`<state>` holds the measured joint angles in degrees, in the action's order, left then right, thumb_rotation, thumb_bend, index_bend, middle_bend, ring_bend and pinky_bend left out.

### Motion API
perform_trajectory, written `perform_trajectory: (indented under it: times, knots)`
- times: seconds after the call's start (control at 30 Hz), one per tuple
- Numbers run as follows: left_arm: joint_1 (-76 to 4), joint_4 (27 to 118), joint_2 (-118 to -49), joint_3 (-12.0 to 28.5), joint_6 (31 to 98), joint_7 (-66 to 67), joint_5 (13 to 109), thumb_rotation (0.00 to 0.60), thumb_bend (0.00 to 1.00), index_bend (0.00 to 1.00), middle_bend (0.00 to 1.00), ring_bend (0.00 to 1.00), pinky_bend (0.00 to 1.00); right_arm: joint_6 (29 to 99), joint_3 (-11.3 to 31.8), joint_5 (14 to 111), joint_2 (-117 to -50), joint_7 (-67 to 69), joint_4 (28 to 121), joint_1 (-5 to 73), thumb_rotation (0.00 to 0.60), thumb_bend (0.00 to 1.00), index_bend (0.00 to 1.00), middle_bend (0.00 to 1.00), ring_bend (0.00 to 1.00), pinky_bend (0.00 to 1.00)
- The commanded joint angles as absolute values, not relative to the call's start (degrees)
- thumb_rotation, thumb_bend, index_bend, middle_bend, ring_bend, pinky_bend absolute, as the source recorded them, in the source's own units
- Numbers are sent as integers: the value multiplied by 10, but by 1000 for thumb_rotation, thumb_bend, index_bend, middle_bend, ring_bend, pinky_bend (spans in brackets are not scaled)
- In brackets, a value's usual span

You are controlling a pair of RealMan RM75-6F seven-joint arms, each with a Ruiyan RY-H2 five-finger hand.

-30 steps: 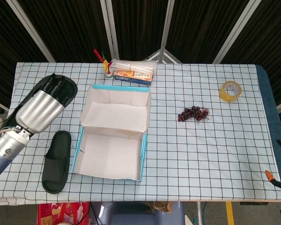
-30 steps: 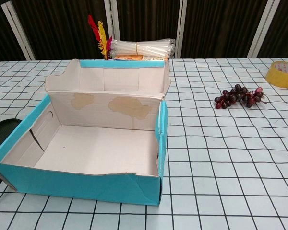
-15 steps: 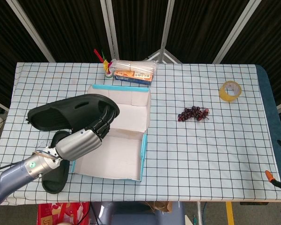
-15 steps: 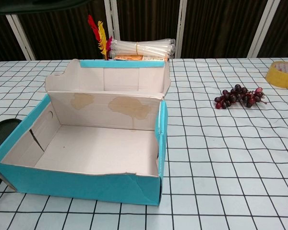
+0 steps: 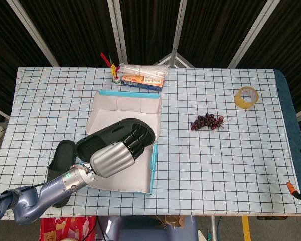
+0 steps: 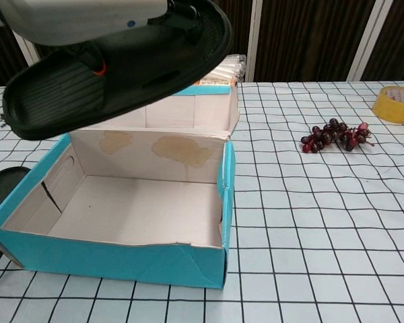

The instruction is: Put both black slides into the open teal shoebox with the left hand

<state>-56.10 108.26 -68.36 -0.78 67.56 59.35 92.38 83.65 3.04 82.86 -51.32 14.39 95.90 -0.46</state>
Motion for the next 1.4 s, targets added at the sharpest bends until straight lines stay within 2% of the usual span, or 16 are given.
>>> perform_trajectory:
  times: [0.03, 0.47, 0.77, 1.4]
  knots:
    - [-558, 1065, -700, 1, 656, 586, 923, 600, 397, 587, 537, 102, 153, 836, 30, 829, -513, 143, 960, -4, 600, 307, 31, 115, 186, 127]
    - [-568, 992, -733, 6, 608, 527, 976, 600, 397, 588, 529, 102, 153, 835, 32, 824, -513, 144, 959, -5, 600, 306, 31, 115, 186, 127]
    - [-594, 930, -742, 8, 587, 508, 1048, 600, 397, 587, 529, 102, 154, 834, 33, 820, -513, 141, 962, -4, 600, 306, 31, 115, 186, 127]
    - [-585, 836, -803, -14, 608, 422, 1118, 600, 397, 588, 531, 102, 153, 825, 36, 809, -517, 132, 961, -1, 600, 306, 31, 115, 186, 127]
